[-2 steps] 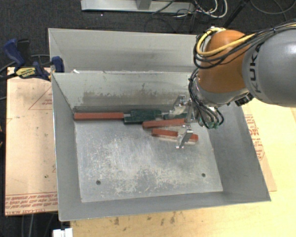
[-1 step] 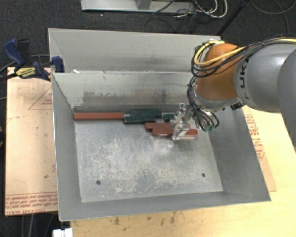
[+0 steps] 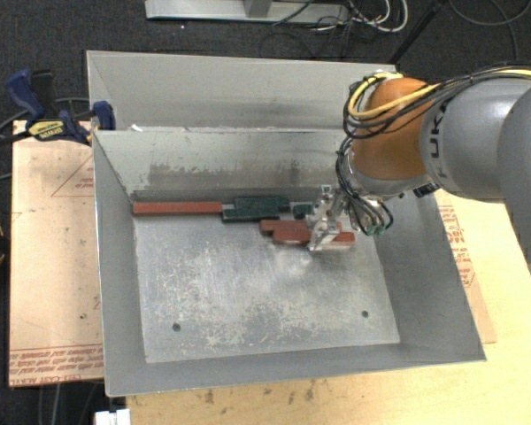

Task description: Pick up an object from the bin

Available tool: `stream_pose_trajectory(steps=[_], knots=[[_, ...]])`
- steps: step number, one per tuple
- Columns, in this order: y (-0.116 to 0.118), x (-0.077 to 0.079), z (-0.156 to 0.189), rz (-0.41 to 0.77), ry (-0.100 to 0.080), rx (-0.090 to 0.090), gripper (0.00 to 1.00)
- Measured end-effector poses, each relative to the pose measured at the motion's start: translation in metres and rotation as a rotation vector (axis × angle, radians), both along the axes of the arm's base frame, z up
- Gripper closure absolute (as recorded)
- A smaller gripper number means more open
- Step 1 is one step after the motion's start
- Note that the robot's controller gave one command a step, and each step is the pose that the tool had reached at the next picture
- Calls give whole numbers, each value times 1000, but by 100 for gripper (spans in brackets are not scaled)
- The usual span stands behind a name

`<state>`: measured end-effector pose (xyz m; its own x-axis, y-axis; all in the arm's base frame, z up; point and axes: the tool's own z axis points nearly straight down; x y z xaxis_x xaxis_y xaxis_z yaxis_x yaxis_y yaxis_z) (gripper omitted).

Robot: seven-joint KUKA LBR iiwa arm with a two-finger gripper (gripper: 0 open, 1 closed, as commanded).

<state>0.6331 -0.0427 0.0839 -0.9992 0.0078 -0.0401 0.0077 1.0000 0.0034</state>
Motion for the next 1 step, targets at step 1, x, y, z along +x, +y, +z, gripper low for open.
stream_pose_trajectory(steps=[1], knots=[[-2, -13, 34, -8, 40, -2, 100]])
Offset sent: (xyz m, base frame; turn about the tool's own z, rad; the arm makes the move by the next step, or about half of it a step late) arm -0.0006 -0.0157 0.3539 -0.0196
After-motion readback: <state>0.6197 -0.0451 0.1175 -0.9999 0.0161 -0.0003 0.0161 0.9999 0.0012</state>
